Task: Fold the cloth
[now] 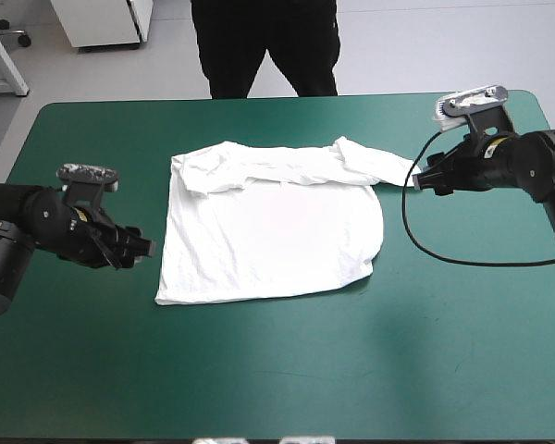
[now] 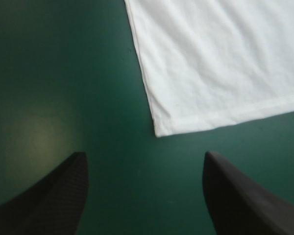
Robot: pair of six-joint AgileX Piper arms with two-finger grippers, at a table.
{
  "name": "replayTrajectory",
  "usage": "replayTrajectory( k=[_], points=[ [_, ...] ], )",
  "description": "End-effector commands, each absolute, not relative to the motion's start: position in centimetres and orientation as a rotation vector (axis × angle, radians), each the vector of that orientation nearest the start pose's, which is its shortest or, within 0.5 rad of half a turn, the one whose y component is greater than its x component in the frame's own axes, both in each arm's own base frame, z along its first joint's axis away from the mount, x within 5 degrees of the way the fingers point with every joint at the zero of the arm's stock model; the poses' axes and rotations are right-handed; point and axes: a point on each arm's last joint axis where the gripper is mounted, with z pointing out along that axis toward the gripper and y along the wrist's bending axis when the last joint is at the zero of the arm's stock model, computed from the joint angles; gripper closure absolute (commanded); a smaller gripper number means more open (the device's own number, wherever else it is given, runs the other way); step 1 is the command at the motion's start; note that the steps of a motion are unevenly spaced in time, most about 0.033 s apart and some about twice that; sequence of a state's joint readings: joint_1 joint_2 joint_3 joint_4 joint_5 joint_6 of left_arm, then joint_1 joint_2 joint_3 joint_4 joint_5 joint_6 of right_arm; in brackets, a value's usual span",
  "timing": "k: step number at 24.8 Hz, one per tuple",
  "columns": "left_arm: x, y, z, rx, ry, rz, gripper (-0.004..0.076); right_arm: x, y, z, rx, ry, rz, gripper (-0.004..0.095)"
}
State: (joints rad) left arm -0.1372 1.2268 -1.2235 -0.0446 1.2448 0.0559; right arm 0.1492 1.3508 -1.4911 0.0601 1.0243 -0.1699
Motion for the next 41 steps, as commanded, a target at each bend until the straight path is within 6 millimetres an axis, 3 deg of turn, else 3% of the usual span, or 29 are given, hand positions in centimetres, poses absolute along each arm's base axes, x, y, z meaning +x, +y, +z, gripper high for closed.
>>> replayTrajectory(
  k=[1, 2, 12, 16, 25, 30, 34, 37, 41],
  points=[
    [22.7, -3.8, 34.4, 0.211, 2.754, -0.126, 0.0237, 26.5, 4.4, 43.9, -0.355, 2.243, 0.049, 0.0283],
    [23.4, -4.2, 32.8, 0.201, 2.819, -0.178, 0.0237, 26.5, 4.4, 43.8, -0.356, 2.246, 0.047, 0.0285],
    [28.7, -5.2, 25.4, 0.157, 2.998, -0.214, 0.0237, 26.8, 4.3, 41.2, -0.366, 2.307, 0.032, 0.0287],
    [29.4, -5.5, 24.3, 0.142, 3.013, -0.237, 0.0237, 26.9, 4.6, 38.5, -0.384, 2.362, 0.034, 0.0286],
    [30.0, -6.1, 22.4, 0.191, 3.070, -0.201, 0.0246, 27.5, 6.6, 34.6, -0.441, 2.485, 0.104, 0.0286],
    [30.2, -7.8, 21.0, 0.273, 3.086, -0.193, 0.0267, 28.5, 9.3, 32.1, -0.544, 2.549, 0.131, 0.0286],
    [30.2, -8.5, 20.4, 0.302, 3.102, -0.196, 0.0351, 28.7, 12.2, 30.3, -0.615, 2.594, 0.164, 0.0286],
    [30.3, -8.7, 20.1, 0.312, 3.108, -0.195, 0.0465, 28.7, 13.9, 29.2, -0.600, 2.628, 0.152, 0.0286],
    [30.2, -8.7, 20.1, 0.340, 3.106, -0.195, 0.0706, 29.7, 14.5, 27.5, -0.520, 2.665, 0.124, 0.0286]
  ],
)
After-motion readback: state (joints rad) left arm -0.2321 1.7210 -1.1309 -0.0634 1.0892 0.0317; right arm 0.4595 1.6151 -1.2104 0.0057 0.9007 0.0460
